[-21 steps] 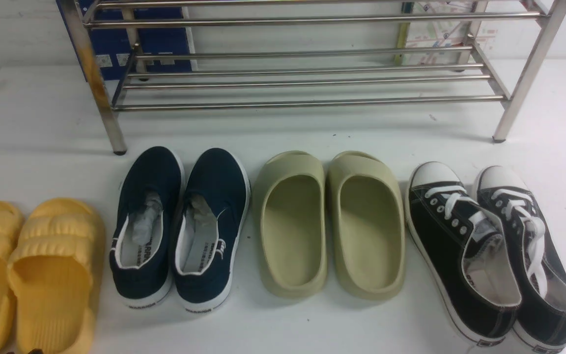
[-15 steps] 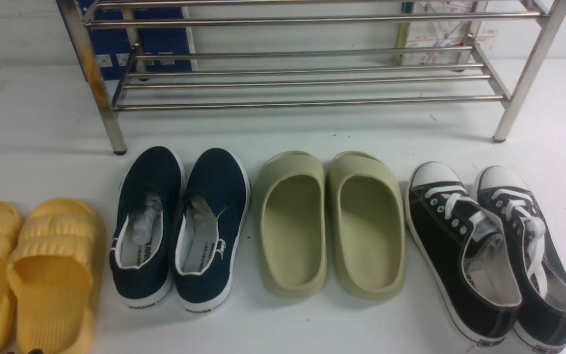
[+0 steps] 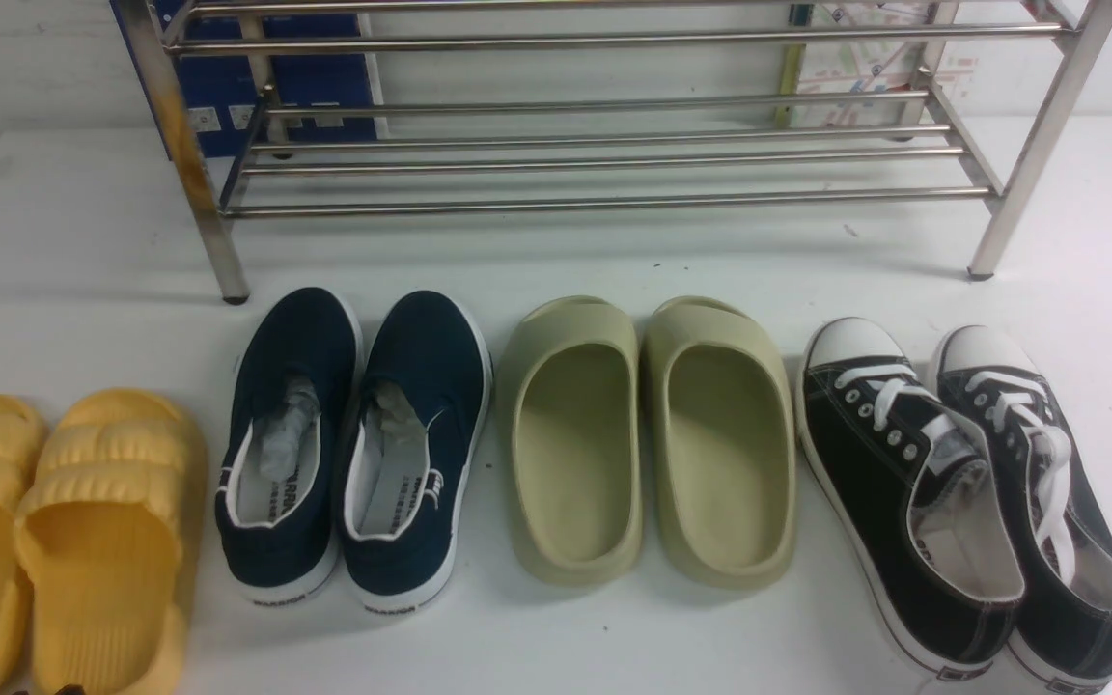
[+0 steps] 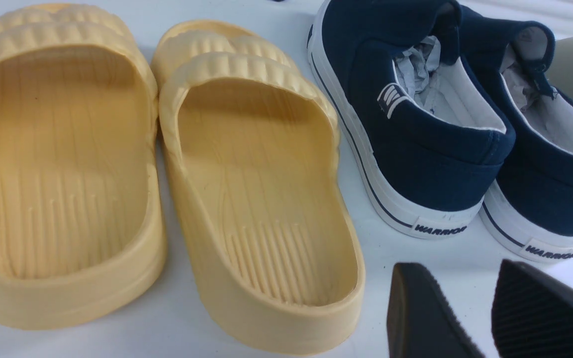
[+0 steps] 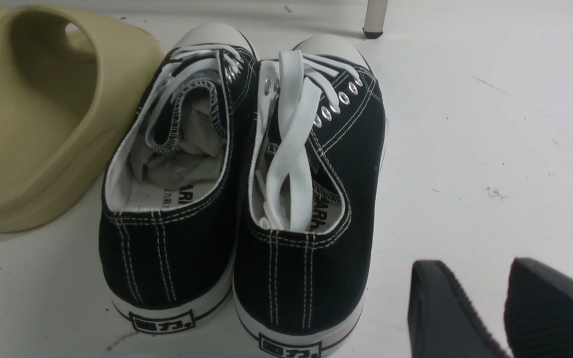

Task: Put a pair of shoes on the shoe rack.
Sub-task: Use the left arm to grab the shoe closest to it

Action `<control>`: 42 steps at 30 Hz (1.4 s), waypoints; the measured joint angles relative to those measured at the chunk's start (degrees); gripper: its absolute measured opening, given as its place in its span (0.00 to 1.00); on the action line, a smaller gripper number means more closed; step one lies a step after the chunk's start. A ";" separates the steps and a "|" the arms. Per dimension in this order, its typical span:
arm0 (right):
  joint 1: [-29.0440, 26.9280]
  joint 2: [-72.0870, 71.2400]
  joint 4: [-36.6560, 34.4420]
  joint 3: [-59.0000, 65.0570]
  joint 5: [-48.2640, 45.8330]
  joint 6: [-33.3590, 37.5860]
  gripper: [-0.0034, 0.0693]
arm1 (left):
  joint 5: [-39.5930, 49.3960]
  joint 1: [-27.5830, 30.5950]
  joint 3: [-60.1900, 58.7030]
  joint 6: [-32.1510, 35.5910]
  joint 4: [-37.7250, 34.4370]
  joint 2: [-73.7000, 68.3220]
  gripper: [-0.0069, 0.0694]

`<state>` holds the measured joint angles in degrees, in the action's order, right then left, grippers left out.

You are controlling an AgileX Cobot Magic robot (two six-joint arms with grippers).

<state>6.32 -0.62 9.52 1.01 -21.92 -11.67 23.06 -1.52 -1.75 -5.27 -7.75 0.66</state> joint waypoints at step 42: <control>0.00 0.00 0.00 0.00 0.00 0.00 0.38 | -21.70 0.00 0.00 -6.48 -14.02 0.00 0.40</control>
<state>6.32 -0.62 9.52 1.01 -21.92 -11.67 1.36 -1.52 -1.75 -11.75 -21.77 0.66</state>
